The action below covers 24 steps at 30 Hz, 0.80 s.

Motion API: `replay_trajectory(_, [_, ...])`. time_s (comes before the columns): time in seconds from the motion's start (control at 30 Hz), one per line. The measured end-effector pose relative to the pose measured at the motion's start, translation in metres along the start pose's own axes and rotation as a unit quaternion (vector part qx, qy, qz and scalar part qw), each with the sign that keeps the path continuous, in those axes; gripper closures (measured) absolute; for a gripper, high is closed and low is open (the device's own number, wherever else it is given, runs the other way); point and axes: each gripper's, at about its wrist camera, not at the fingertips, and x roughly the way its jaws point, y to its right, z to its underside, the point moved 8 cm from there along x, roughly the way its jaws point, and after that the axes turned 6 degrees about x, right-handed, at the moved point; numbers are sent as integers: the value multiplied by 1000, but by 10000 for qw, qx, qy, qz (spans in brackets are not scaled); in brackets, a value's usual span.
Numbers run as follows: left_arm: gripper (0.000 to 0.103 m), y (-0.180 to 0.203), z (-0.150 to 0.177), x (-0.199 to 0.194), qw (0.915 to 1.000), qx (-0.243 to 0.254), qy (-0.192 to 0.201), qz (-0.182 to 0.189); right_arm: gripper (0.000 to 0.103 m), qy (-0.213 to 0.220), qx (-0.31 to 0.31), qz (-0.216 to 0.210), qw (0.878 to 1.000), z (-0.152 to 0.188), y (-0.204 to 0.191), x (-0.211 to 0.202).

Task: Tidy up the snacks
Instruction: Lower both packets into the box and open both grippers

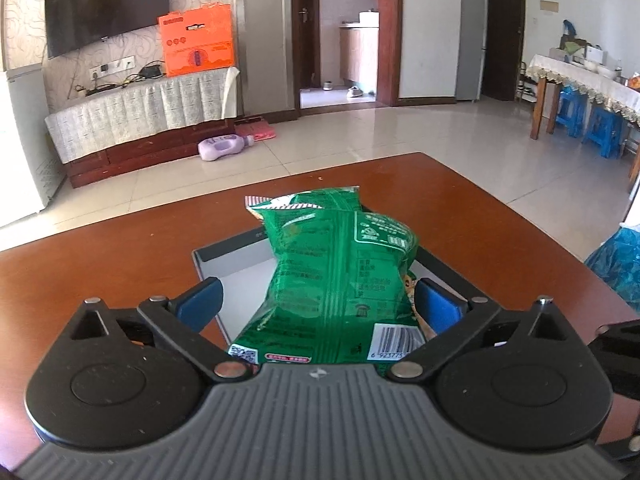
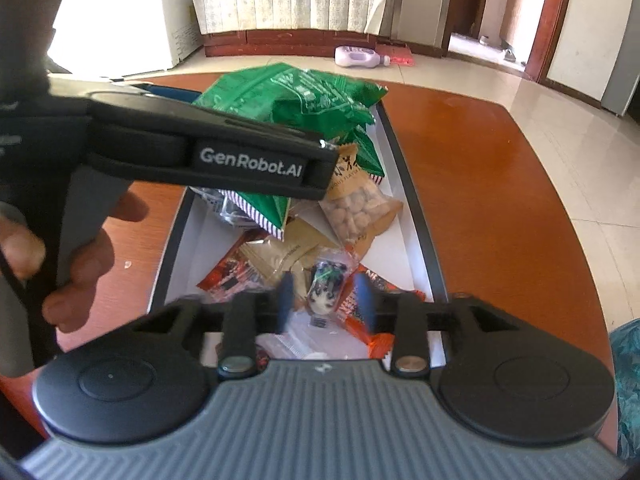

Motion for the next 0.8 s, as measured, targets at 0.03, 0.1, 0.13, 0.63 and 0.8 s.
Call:
replay_trajectory(0.03, [0, 0, 0, -2, 10000, 2, 22, 24, 56, 7, 12, -2, 10000, 0, 1, -1])
replay_trajectory(0.1, [0, 3, -1, -5, 10000, -5, 52, 45, 56, -14, 51, 19, 10000, 1, 4, -1])
replay_trajectory(0.13, [0, 3, -1, -6, 10000, 15, 51, -1, 56, -10, 70, 20, 10000, 1, 5, -1])
replay_trajectory(0.63, [0, -7, 8, -56, 9985, -497, 172, -119, 47, 526, 487, 101, 9974, 21, 13, -46])
replay_trajectory(0.8, [0, -9, 17, -78, 9982, -438, 111, -401, 31, 859, 250, 219, 9957, 26, 3, -66])
